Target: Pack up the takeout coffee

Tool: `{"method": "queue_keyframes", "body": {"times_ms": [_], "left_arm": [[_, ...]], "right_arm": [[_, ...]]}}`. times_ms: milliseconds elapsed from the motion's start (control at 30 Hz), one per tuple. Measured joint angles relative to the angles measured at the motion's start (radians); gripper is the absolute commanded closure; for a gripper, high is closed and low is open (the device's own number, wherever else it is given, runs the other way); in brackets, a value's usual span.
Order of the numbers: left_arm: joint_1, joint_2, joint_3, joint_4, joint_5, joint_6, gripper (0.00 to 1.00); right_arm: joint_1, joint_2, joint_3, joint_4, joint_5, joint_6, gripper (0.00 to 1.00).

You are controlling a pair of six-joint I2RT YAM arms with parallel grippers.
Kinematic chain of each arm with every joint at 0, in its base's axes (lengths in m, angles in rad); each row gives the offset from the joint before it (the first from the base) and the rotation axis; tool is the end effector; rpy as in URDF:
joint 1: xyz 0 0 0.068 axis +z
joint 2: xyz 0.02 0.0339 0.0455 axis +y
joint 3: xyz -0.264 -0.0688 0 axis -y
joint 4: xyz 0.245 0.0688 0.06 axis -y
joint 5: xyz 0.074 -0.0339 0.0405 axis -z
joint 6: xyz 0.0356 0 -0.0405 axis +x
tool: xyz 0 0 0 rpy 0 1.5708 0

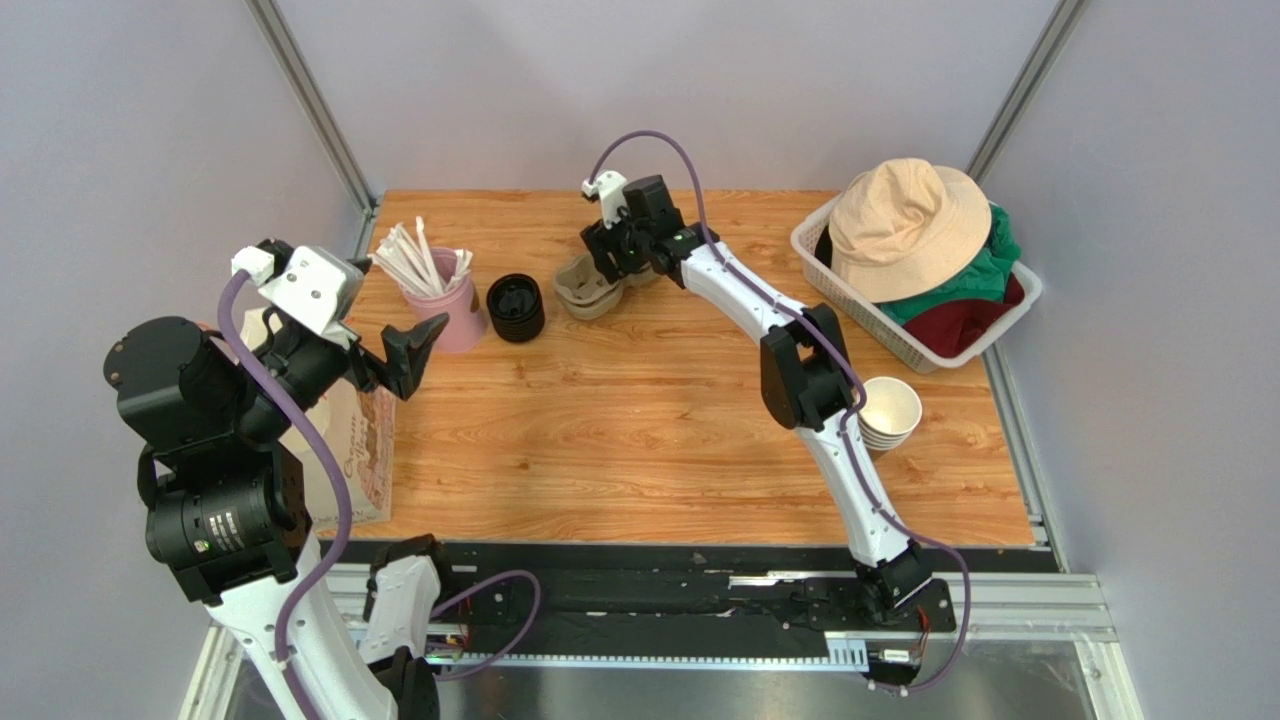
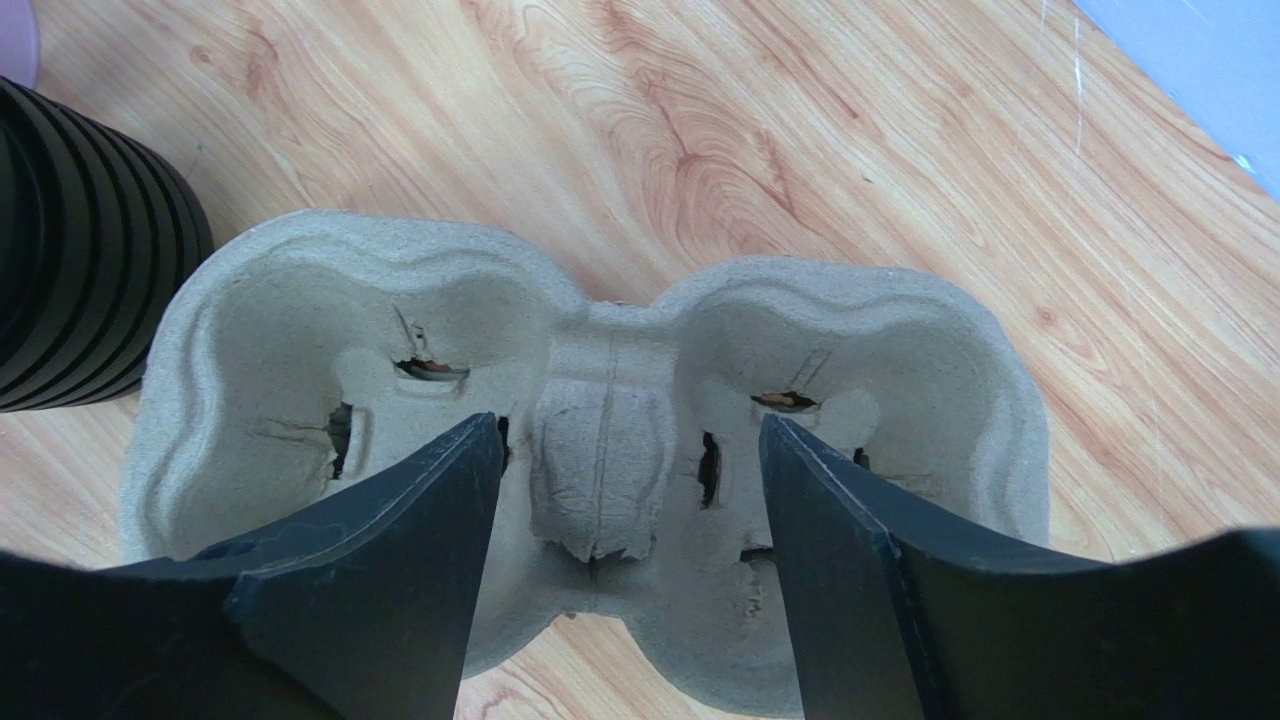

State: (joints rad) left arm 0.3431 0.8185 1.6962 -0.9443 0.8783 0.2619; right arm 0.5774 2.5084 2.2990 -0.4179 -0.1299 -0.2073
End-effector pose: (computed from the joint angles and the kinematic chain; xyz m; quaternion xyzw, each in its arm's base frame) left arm 0.0530 -0.0102 0.5266 0.2634 0.6722 -0.1122 0.6828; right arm 0.4780 0.3169 0.2133 -0.3671 0.8101 0.1403 0.4351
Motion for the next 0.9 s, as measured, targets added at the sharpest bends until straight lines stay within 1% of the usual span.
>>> {"method": "queue_keyframes", "body": {"times_ms": [200,667,767,800,900], "left_arm": [[0.000,0.000,-0.005,0.000,0.000,0.000,0.01],[0.000,0.000,-0.005,0.001,0.000,-0.006,0.01],[0.000,0.000,-0.005,0.000,0.000,-0.007,0.01],[0.000,0.000,-0.005,0.000,0.000,-0.007,0.01],[0.000,0.000,-0.005,0.001,0.000,-0.006,0.01]], "right_arm": [[0.002,0.000,0.000,0.000,-0.003,0.000,0.32],[0.006,0.010,0.000,-0.016,-0.003,0.000,0.40],[0.006,0.010,0.000,-0.019,-0.004,-0.001,0.49],[0.007,0.010,0.000,-0.019,-0.004,-0.001,0.55],[0.008,0.010,0.000,-0.019,-0.004,-0.002,0.62]]}}
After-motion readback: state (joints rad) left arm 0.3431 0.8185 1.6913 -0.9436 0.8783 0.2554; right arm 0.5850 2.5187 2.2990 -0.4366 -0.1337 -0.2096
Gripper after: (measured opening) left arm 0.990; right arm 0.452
